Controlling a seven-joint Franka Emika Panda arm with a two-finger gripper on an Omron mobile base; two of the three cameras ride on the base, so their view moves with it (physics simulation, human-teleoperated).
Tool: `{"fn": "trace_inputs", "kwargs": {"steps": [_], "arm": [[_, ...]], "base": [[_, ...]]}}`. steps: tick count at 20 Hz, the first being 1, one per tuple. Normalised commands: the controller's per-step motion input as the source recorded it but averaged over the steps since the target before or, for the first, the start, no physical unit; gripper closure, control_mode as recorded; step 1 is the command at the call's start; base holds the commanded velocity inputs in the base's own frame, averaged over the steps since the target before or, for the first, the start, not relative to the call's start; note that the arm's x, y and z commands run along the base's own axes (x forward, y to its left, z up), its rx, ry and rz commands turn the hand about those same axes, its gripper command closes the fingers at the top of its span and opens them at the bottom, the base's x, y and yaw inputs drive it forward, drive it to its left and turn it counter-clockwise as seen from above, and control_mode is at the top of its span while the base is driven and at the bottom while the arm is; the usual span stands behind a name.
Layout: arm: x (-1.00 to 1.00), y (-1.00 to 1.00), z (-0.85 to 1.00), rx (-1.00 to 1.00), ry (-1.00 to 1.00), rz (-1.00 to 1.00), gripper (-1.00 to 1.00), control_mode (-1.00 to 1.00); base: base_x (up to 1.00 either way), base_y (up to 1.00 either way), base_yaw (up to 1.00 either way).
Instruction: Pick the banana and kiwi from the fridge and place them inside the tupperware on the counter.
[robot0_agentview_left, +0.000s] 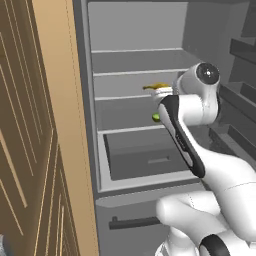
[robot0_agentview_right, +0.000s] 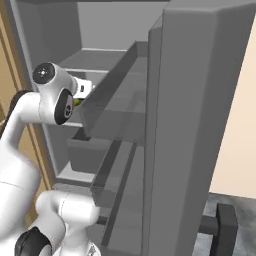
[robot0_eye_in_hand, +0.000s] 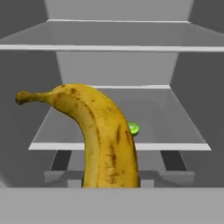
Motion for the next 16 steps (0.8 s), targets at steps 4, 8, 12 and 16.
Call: {"fn": "trace_inputs", "kwargs": {"steps": [4, 8, 12, 16], "arm": [[0.0, 0.0, 0.0, 0.0, 0.0, 0.0, 1.0, 1.0], [0.0, 0.0, 0.0, 0.0, 0.0, 0.0, 1.0, 1.0], [0.0, 0.0, 0.0, 0.0, 0.0, 0.0, 1.0, 1.0], [0.0, 0.0, 0.0, 0.0, 0.0, 0.0, 1.0, 1.0]], "base": [[-0.94, 0.0, 0.01], [-1.0, 0.0, 0.03], [-1.0, -0.01, 0.03], [-1.0, -0.09, 0.0]]}}
